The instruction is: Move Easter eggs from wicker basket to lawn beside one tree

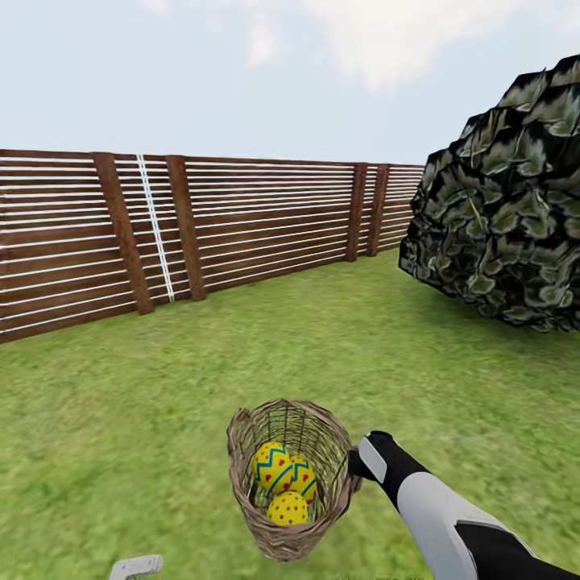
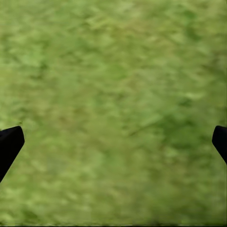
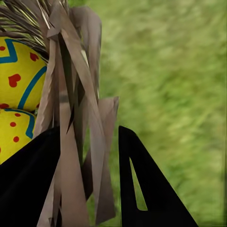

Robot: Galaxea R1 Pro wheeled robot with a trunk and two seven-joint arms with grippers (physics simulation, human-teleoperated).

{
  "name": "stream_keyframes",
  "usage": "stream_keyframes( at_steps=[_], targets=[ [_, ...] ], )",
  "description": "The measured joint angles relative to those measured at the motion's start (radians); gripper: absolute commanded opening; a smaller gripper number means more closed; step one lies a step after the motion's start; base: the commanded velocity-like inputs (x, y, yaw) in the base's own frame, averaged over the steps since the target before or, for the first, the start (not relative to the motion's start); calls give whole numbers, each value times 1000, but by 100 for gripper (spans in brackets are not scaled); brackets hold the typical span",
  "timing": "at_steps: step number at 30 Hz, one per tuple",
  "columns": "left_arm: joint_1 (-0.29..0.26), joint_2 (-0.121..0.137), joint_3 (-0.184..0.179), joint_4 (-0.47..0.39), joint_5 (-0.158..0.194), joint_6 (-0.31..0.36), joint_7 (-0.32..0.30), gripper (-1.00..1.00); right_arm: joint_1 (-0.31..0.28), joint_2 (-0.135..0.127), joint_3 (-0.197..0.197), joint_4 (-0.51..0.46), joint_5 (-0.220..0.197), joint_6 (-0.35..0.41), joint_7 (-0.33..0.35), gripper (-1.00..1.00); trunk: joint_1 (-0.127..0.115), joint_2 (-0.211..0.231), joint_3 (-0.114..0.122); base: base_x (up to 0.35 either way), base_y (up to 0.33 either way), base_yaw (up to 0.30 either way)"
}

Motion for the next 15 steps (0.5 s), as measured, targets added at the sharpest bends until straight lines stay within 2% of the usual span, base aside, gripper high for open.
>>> stream_keyframes(
  at_steps=[8, 15],
  targets=[
    [2, 0, -3, 0, 1, -3, 9, 100, 1, 0, 1, 1, 1, 0, 0, -100, -31, 56, 25, -278, -186, 242],
    [2, 0, -3, 0, -2, -17, 10, 100, 1, 3, 3, 2, -1, 0, 0, -100, -57, 105, 47, -315, -118, 242]
  ],
)
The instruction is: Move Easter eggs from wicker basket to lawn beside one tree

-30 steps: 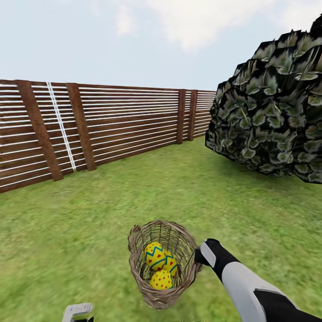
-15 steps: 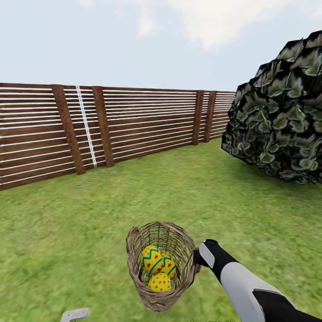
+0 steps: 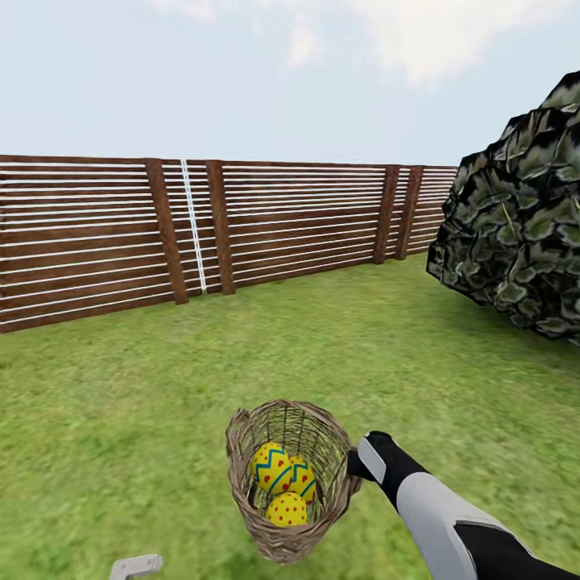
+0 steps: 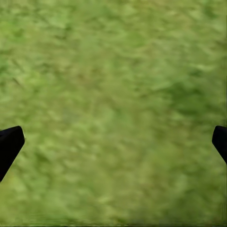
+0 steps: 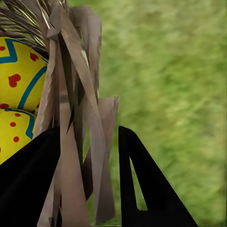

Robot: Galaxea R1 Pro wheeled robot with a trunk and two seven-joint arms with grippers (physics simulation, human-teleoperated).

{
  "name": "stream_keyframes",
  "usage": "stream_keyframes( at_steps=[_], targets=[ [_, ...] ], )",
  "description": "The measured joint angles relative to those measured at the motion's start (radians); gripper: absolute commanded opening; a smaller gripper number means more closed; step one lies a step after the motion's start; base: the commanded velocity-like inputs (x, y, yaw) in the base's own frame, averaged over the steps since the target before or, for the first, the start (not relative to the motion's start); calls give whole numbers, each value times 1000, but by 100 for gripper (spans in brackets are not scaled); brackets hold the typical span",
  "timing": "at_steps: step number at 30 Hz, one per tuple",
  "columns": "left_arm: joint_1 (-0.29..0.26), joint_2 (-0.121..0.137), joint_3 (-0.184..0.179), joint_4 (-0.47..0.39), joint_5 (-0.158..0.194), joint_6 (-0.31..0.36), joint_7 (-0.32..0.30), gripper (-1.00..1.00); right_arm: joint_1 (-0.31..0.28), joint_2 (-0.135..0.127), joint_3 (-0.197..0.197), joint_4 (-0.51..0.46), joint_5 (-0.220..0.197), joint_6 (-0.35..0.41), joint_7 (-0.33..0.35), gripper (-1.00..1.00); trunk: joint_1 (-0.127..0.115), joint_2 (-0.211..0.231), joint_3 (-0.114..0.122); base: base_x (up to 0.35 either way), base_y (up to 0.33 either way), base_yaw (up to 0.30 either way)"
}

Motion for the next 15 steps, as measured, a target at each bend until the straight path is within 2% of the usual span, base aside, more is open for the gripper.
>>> stream_keyframes(
  at_steps=[7, 10, 15],
  targets=[
    [0, -1, -2, 2, -5, -4, 5, 100, 0, 3, -1, 1, 0, 0, 1, -100, -27, 49, 22, -322, -99, 242],
    [0, -15, -4, 2, -6, -5, 31, 100, 0, 3, -1, 1, 2, 1, 1, -100, -38, 70, 31, -323, -98, 242],
    [0, -21, -5, 2, -7, -6, 42, 100, 0, 3, -1, 1, 1, 1, 2, -100, -58, 105, 47, -323, -96, 242]
  ],
)
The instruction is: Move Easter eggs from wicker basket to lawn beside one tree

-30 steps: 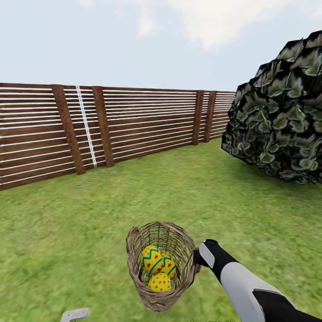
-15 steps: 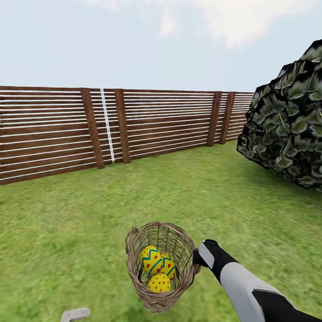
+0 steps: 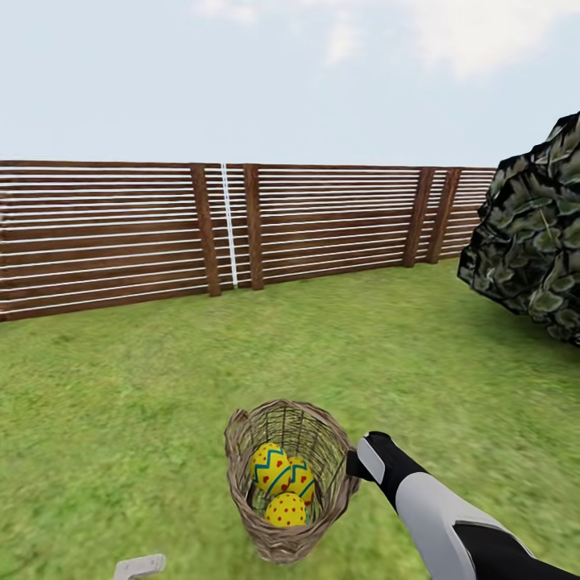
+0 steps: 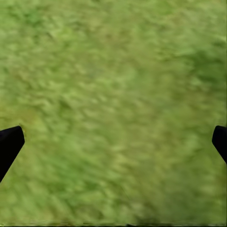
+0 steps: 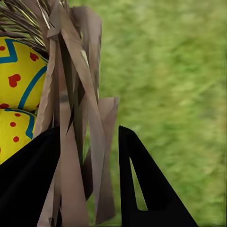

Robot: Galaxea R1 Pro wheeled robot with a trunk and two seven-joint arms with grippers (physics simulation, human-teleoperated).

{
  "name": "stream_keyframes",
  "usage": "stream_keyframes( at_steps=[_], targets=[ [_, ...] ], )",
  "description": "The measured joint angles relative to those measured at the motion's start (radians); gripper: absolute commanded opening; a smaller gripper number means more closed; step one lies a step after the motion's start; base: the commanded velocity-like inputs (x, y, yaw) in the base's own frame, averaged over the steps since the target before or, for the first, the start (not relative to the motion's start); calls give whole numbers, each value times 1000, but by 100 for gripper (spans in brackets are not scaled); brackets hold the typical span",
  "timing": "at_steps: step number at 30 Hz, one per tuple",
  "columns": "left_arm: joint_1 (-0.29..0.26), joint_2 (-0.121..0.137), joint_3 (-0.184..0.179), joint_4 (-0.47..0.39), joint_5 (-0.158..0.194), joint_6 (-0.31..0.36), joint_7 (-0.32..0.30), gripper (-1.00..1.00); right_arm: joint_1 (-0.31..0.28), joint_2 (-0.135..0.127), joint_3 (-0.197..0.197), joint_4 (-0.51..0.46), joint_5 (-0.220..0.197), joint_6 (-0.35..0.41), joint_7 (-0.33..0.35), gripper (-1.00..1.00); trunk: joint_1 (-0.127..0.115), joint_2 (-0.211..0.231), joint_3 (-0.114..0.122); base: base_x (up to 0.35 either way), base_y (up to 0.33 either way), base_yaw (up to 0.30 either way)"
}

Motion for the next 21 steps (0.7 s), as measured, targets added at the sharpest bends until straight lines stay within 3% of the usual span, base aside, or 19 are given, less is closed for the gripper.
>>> stream_keyframes(
  at_steps=[7, 10, 21],
  targets=[
    [0, 0, 0, 2, -2, 0, 2, 100, 0, 2, 1, 1, 0, 0, 1, -100, -27, 49, 22, -323, -95, 242],
    [-1, 0, 0, 40, 0, 0, 7, 100, 0, 5, 2, 2, 0, 0, 1, -100, -38, 70, 31, -306, -70, 242],
    [-2, 0, 0, 54, 5, -3, 31, 100, 0, 8, 2, 2, 1, 0, 1, -100, -81, 147, 66, -30, -4, 242]
  ],
)
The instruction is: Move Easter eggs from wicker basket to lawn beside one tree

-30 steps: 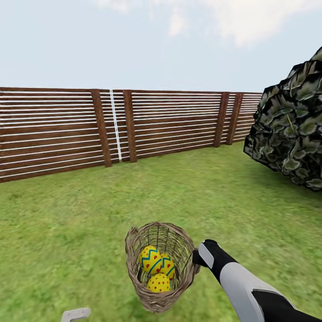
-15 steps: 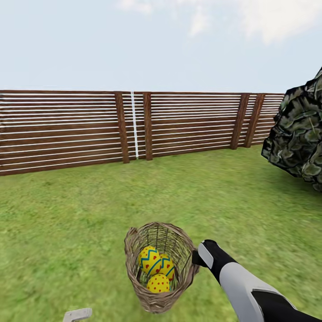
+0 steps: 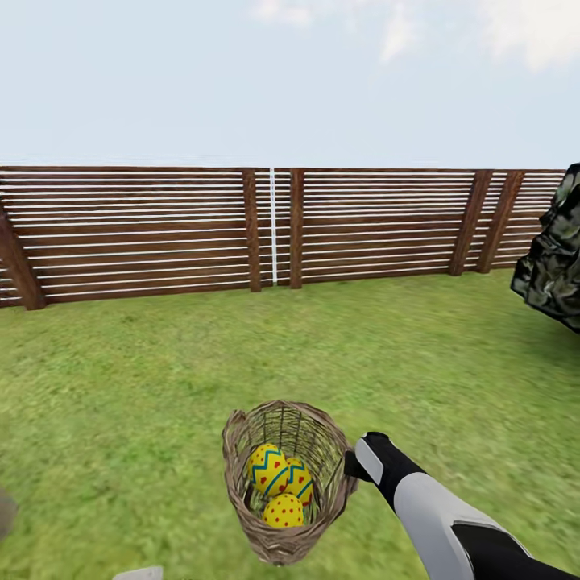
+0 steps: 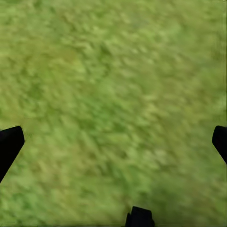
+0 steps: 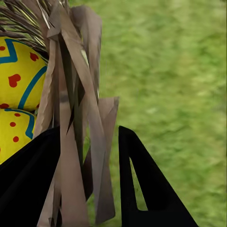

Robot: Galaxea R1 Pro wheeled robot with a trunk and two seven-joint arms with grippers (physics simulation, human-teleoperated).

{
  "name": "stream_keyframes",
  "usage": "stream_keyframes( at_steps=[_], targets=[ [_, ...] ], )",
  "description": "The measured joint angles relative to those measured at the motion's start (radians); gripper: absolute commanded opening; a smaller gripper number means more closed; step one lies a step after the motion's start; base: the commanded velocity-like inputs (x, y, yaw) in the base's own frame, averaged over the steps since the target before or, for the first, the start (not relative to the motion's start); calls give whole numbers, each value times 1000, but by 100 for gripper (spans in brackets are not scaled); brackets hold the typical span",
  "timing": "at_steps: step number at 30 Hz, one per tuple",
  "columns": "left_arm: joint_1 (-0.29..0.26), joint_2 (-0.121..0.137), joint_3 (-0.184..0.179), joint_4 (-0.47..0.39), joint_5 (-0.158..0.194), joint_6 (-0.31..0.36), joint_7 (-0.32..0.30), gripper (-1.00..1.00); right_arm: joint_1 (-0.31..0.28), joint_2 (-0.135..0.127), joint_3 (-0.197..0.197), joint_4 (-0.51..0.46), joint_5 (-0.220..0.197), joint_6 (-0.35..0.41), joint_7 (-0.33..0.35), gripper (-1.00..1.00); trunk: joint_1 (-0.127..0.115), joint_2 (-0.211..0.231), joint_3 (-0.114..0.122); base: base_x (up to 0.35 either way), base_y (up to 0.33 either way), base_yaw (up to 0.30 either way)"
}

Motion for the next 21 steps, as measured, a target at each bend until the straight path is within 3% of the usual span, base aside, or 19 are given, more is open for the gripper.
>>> stream_keyframes(
  at_steps=[6, 14, 21],
  targets=[
    [0, 0, 0, 1, 1, 0, 0, 100, 0, 0, 1, 0, 0, 0, 0, -100, -23, 42, 19, -11, 0, 242],
    [0, 0, 0, 3, 3, -1, 0, 100, 0, 2, 4, 2, 1, 1, 1, -100, -53, 98, 44, -293, 0, 242],
    [0, 0, 0, 3, 3, 0, 0, 100, 0, 6, 2, 2, -4, 2, 1, -100, -81, 147, 65, -56, 0, 252]
  ],
)
